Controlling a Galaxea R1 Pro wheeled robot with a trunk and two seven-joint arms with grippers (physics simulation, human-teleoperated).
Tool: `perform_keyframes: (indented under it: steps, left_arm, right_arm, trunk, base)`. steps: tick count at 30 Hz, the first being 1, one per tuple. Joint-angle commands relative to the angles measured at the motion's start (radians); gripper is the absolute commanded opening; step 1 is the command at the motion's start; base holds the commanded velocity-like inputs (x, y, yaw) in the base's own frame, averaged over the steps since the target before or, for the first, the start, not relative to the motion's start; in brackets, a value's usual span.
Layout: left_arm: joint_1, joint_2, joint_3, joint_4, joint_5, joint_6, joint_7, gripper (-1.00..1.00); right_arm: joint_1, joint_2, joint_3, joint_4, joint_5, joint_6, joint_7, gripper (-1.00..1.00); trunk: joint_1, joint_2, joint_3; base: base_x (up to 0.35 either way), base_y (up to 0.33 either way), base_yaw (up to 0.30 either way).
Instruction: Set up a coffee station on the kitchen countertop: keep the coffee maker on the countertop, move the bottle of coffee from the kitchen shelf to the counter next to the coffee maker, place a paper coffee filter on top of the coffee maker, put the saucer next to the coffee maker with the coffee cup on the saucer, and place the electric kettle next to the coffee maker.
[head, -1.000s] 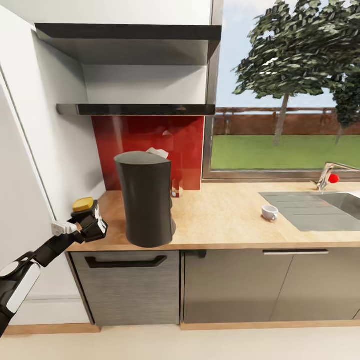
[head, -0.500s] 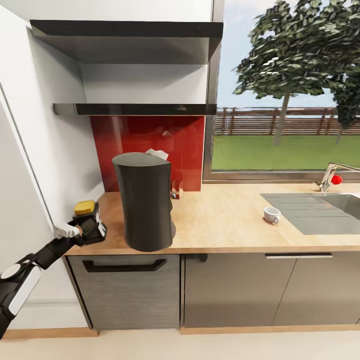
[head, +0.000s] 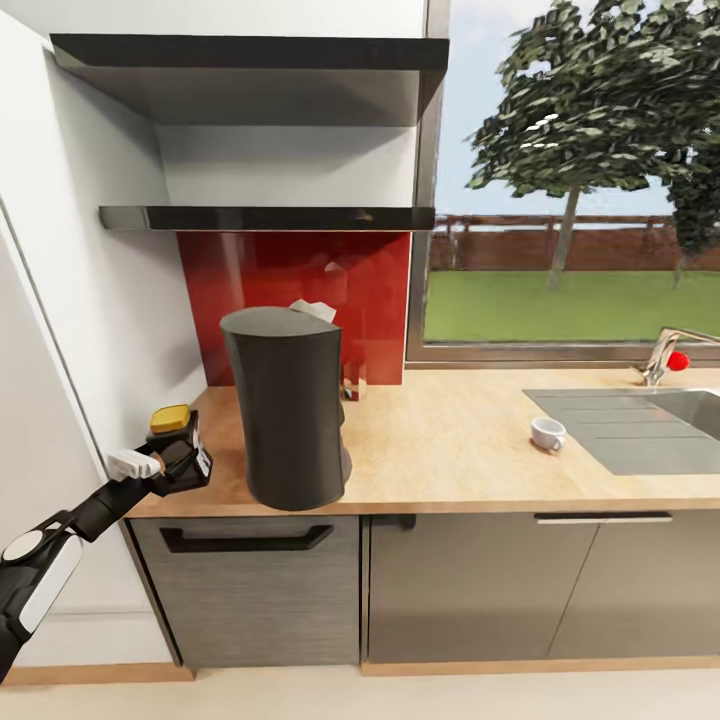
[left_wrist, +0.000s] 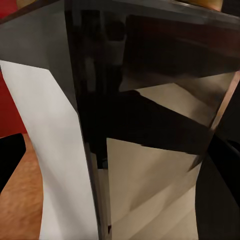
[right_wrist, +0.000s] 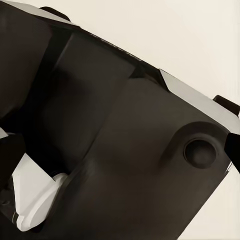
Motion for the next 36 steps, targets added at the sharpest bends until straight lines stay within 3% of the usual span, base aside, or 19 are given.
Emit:
perform_keyframes:
  steps: [1, 12, 26, 36]
  left_arm:
    - [-0.001, 0.000, 0.000, 0.001, 0.006, 0.000, -0.005, -1.00]
    - [-0.001, 0.000, 0.000, 0.001, 0.006, 0.001, -0.005, -1.00]
    - [-0.001, -0.001, 0.000, 0.002, 0.006, 0.000, -0.004, -1.00]
    - [-0.001, -0.001, 0.000, 0.002, 0.006, 0.001, -0.004, -1.00]
  right_arm:
    - [-0.001, 0.000, 0.008, 0.001, -0.008, -0.004, 0.004, 1.00]
    - [-0.001, 0.000, 0.009, 0.001, -0.008, -0.004, 0.004, 1.00]
    - [-0.001, 0.000, 0.010, 0.001, -0.008, -0.004, 0.004, 1.00]
    - [-0.001, 0.000, 0.010, 0.001, -0.008, -0.004, 0.004, 1.00]
  trunk:
    - [0.000, -0.001, -0.001]
    - [0.000, -0.001, -0.001]
    - [0.038, -0.071, -0.033]
    - [0.050, -0.092, -0.042]
  base:
    - [0.029, 0.000, 0.000]
    - [0.013, 0.000, 0.000]
    - [0.000, 0.000, 0.000]
    - [0.000, 0.000, 0.000]
